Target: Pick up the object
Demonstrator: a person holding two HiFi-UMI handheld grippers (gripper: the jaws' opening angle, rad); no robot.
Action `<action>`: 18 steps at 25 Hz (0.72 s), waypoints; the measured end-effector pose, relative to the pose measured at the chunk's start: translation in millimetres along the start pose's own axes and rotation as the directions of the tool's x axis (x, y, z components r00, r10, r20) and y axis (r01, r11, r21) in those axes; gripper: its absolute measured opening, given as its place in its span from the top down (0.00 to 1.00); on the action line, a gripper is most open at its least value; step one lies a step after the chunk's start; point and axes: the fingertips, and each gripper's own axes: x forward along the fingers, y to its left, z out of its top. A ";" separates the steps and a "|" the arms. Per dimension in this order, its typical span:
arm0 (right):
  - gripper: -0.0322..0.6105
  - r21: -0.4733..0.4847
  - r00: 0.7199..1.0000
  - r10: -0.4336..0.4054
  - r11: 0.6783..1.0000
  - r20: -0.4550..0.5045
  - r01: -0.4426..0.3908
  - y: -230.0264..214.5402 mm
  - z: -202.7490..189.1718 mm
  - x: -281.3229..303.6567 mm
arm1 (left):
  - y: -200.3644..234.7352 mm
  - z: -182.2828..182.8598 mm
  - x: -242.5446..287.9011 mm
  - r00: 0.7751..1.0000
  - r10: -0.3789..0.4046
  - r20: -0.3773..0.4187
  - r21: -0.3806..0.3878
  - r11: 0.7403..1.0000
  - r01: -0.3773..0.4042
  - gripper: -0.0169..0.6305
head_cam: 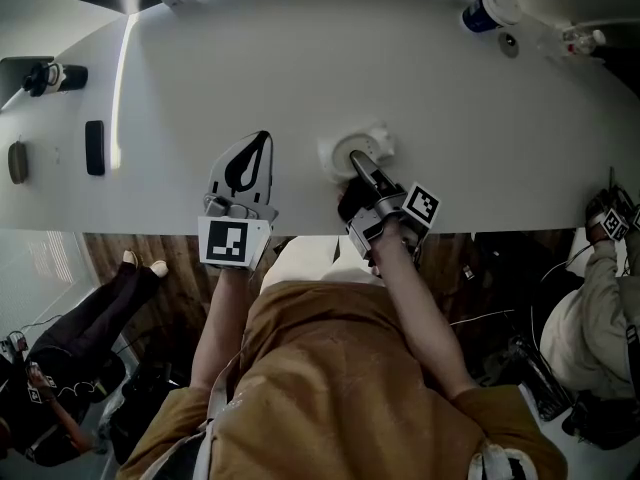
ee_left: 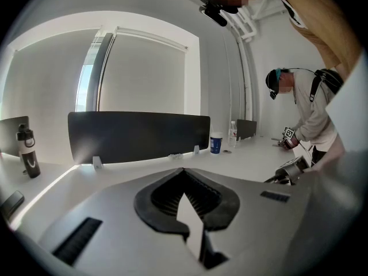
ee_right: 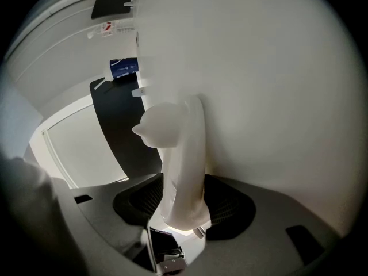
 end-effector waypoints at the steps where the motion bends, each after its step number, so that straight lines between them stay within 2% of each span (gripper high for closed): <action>1: 0.59 0.000 1.000 -0.001 1.000 -0.002 0.001 0.1 0.0 0.5 | 0.1 0.0 0.5 1.000 0.000 0.000 -0.001 1.000 0.000 0.96; 6: 0.59 -0.007 1.000 -0.015 1.000 -0.004 0.015 -0.8 -0.6 1.3 | 1.6 -0.3 0.7 1.000 -0.001 -0.001 -0.001 1.000 0.001 0.96; 9: 0.66 -0.012 1.000 -0.026 1.000 -0.004 0.026 -1.8 -0.8 -0.4 | 0.3 0.7 -1.7 1.000 0.001 0.001 -0.004 1.000 -0.001 0.96; 18: 0.68 -0.044 1.000 -0.010 0.999 -0.029 0.009 -1.6 2.0 3.3 | 1.0 -3.3 -2.6 1.000 0.007 -0.002 -0.004 1.000 -0.007 0.96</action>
